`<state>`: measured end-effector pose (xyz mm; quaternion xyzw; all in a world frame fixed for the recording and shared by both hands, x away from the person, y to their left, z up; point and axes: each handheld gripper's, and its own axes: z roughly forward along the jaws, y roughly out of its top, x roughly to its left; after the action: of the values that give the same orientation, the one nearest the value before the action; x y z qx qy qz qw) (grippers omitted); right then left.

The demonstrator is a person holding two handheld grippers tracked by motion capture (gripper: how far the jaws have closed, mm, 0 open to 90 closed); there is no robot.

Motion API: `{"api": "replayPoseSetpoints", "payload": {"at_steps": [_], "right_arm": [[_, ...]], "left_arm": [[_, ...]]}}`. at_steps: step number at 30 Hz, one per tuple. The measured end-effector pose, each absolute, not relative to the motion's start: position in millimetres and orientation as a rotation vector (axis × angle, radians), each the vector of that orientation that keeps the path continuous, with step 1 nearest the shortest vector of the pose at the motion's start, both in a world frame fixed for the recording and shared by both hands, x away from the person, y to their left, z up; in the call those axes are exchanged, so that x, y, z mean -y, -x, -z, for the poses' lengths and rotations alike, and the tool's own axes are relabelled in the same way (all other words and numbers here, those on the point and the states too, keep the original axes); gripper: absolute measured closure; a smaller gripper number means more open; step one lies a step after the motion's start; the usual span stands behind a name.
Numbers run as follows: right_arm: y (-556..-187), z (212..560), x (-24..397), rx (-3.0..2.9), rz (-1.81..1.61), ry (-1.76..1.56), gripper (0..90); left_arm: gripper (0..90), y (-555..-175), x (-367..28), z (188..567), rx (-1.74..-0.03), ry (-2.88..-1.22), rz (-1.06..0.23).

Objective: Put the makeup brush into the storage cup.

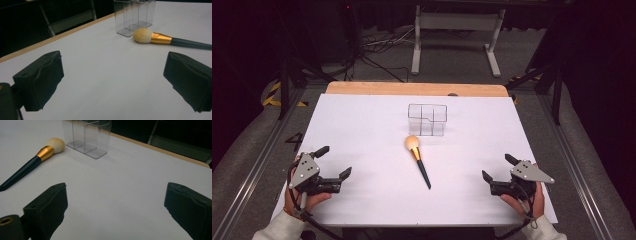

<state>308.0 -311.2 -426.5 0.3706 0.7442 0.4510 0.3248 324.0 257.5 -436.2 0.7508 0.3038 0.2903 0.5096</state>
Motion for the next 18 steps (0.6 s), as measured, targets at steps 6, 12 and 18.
{"api": "replayPoseSetpoints", "payload": {"at_steps": [6,12,18], "right_arm": [[-314,420,307,-2.019,-1.186,-0.977,5.1],[-321,412,293,-2.150,-1.162,-0.974,3.9],[-328,400,274,-2.211,-1.131,-0.947,3.8]], "left_arm": [[3.2,-319,-258,438,-0.722,-1.838,-0.696],[3.1,-318,-259,439,-0.720,-1.831,-0.700],[3.2,-320,-258,439,-0.741,-1.827,-0.690]]}}
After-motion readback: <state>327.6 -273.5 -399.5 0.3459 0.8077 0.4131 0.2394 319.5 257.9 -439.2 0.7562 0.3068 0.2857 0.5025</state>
